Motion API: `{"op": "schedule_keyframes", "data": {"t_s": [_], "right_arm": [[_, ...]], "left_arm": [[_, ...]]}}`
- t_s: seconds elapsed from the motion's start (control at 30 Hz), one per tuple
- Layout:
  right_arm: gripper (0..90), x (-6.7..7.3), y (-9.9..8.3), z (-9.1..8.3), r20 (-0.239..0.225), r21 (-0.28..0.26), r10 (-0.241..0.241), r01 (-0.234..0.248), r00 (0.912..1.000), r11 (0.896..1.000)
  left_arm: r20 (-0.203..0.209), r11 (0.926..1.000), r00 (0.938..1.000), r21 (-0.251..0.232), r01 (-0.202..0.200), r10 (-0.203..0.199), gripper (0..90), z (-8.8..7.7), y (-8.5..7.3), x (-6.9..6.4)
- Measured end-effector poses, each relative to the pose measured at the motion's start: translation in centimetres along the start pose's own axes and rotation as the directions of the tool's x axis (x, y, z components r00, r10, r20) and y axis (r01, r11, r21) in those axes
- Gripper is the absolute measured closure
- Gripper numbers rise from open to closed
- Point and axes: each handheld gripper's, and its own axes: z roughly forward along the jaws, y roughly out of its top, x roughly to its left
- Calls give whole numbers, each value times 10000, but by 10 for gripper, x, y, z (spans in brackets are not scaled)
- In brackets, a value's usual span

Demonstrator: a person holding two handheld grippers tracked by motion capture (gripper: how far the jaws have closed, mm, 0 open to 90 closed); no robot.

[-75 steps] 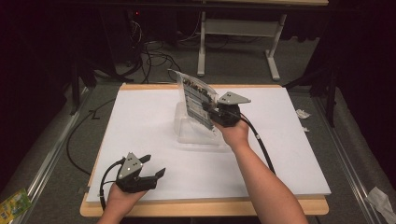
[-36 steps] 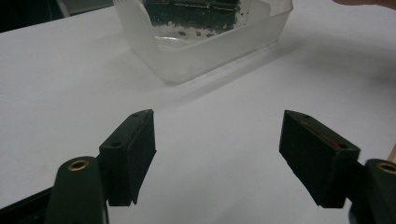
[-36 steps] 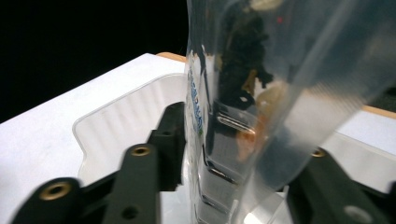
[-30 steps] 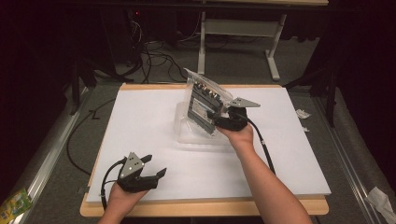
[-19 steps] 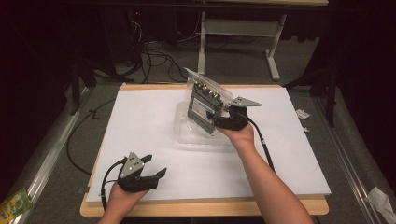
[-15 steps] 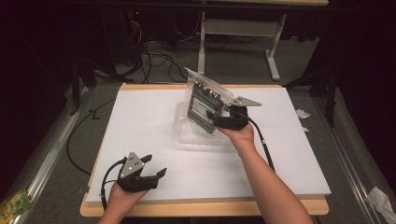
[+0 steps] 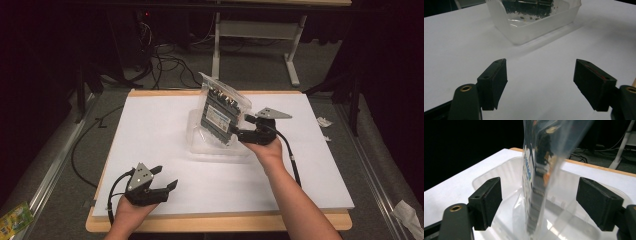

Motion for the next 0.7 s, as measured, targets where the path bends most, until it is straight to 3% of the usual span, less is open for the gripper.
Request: {"op": "schedule_keyframes", "data": {"t_s": [0.3,0.57,0.67,0.7], "right_arm": [[151,1,-23,-64,218,-203,-128,132,9997,9997],[144,3,-67,-126,728,-206,-119,135,9973,9997],[154,-1,-93,-148,1127,-588,206,-141,9934,9982],[152,-2,-100,-152,1173,-489,280,-224,9927,9986]], "left_arm": [[-3,9999,9999,41,-128,128,273,2,-1,-3],[15,9996,9999,235,-167,167,273,6,-2,-6],[-8,9995,9999,290,-108,109,273,7,-3,-5],[-4,9996,10000,279,-64,64,273,8,-3,-5]]}}
